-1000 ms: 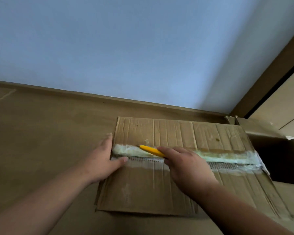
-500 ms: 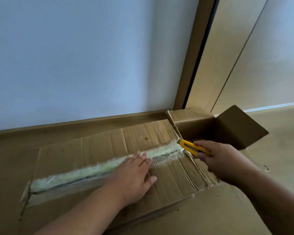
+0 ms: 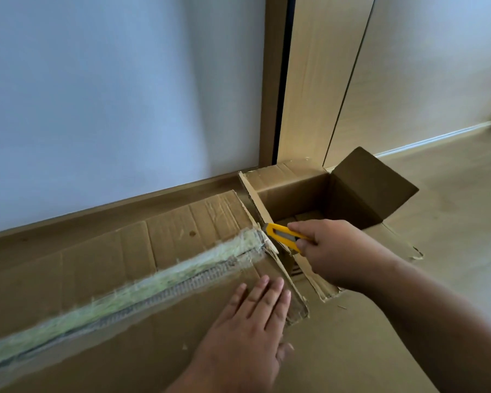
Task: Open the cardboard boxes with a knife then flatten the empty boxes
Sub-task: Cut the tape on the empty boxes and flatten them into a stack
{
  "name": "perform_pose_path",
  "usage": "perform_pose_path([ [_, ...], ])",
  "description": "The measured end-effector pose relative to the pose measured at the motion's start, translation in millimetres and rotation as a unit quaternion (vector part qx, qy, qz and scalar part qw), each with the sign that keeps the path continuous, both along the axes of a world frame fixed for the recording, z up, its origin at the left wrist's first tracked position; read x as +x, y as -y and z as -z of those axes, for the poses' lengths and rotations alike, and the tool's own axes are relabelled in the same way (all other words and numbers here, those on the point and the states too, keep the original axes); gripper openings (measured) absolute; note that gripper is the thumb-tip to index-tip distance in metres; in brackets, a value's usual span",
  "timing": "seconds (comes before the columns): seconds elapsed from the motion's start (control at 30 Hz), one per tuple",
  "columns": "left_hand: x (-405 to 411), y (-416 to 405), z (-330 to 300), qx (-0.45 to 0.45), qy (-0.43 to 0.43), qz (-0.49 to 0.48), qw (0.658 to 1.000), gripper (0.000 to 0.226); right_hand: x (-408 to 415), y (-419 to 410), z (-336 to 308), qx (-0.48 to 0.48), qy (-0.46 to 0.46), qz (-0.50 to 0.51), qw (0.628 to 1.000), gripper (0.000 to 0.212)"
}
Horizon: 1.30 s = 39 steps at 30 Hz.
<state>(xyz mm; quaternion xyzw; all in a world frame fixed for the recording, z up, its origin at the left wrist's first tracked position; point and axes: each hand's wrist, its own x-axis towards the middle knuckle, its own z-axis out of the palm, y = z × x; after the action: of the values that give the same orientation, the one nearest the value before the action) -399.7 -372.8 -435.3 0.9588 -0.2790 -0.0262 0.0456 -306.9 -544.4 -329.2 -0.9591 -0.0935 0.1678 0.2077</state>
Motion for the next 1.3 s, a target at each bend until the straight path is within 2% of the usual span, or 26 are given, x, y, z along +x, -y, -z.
perform_pose_path([
  [0.23, -1, -1, 4, -0.001, 0.014, -0.02, 1.0, 0.063, 4, -12, 2, -0.027, 0.036, -0.014, 0.999, 0.042],
  [0.43, -2, -5, -9, 0.002, -0.034, -0.063, 0.997, 0.071, 5, -17, 0, -0.027, 0.043, -0.011, 0.999, 0.042],
  [0.6, -3, -10, -20, -0.05, -0.064, -0.071, 0.994, 0.081, 5, -15, 1, -0.006, 0.078, 0.02, 0.997, 0.043],
  [0.77, -2, -11, -21, -0.046, -0.077, -0.077, 0.993, 0.082, 5, -19, 3, -0.022, 0.046, -0.006, 0.999, 0.044],
  [1.1, -4, -8, -23, -0.021, -0.094, -0.083, 0.992, 0.08, 8, -21, 10, -0.001, 0.062, 0.007, 0.998, 0.043],
  [1.3, -2, -8, -20, -0.027, -0.062, -0.079, 0.995, 0.078, 5, -19, 2, -0.016, 0.048, -0.015, 0.999, 0.042],
])
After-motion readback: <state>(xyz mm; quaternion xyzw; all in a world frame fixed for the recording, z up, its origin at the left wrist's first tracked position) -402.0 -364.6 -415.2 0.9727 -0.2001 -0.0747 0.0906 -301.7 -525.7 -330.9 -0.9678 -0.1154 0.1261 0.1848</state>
